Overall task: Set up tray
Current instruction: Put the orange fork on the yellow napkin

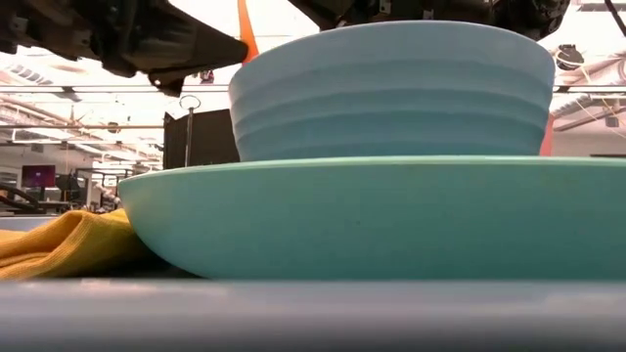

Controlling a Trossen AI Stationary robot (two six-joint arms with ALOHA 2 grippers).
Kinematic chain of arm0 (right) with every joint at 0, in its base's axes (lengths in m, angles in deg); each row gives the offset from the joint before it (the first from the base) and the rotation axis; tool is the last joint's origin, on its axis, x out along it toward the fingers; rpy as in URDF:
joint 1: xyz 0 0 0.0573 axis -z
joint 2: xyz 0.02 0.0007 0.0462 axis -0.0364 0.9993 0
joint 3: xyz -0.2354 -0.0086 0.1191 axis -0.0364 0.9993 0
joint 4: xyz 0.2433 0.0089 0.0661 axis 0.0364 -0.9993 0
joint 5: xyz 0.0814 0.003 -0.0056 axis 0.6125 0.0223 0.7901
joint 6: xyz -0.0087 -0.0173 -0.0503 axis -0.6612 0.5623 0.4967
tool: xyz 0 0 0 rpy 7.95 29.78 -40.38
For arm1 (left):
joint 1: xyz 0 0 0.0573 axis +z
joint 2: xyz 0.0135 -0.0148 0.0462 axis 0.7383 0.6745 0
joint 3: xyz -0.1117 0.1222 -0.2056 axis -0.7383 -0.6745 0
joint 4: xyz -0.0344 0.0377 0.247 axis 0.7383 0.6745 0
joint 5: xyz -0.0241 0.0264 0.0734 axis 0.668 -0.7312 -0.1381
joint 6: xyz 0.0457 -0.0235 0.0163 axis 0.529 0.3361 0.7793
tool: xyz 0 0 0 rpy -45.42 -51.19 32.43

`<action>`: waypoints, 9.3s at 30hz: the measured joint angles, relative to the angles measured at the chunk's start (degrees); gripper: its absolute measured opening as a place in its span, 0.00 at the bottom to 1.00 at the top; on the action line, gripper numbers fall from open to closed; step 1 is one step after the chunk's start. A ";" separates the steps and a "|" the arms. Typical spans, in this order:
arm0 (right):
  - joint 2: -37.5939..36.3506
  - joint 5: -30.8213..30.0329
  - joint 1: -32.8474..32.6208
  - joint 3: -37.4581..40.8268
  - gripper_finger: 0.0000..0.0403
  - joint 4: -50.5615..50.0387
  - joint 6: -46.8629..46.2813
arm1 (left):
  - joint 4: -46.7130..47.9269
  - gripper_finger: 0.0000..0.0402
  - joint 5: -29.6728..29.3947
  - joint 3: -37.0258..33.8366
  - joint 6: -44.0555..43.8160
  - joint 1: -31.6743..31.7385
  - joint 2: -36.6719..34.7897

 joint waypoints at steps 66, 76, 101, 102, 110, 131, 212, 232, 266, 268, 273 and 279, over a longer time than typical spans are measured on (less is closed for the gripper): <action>-36.40 -3.50 0.13 20.46 0.07 -22.46 4.75 | 21.36 0.00 -15.28 -0.04 -64.50 -26.42 0.39; -36.40 -3.32 0.13 20.46 0.07 -22.46 4.75 | 23.90 0.00 -17.41 -0.04 -71.86 -28.18 0.39; -36.40 -3.29 0.13 20.41 0.07 -22.46 4.36 | 30.83 0.00 -17.43 -0.07 -90.08 -28.08 0.42; -36.40 -3.29 0.13 20.41 0.07 -22.45 4.36 | 30.99 0.00 -17.43 -0.07 -90.78 -28.08 0.42; -36.40 -3.27 0.13 20.41 0.07 -22.46 3.37 | 31.39 0.00 -17.20 -0.07 -94.12 -27.63 0.42; -36.40 -3.28 0.11 20.41 0.07 -22.46 3.22 | 34.07 0.00 -5.82 -0.11 -104.46 -22.78 0.42; -36.38 -3.27 0.11 20.41 0.07 -22.87 2.76 | 37.73 0.05 -0.27 -0.07 -111.93 -19.23 0.42; -36.40 -3.27 0.11 20.41 0.07 -22.85 2.76 | 42.46 0.03 2.72 -0.09 -95.34 -9.37 -6.83; -36.38 -3.29 0.11 20.41 0.07 -23.75 2.21 | 79.66 0.34 21.62 21.22 -80.99 5.68 3.15; -36.38 -3.29 0.11 20.41 0.07 -23.75 2.21 | 81.63 0.34 21.56 22.88 -79.77 6.09 4.16; -36.38 -3.29 0.11 20.41 0.07 -24.19 2.21 | 85.61 0.34 21.39 25.10 -78.81 6.19 4.93; -36.38 -3.29 0.13 20.41 0.07 -24.34 2.20 | 85.75 0.34 23.16 25.31 -78.38 6.17 7.48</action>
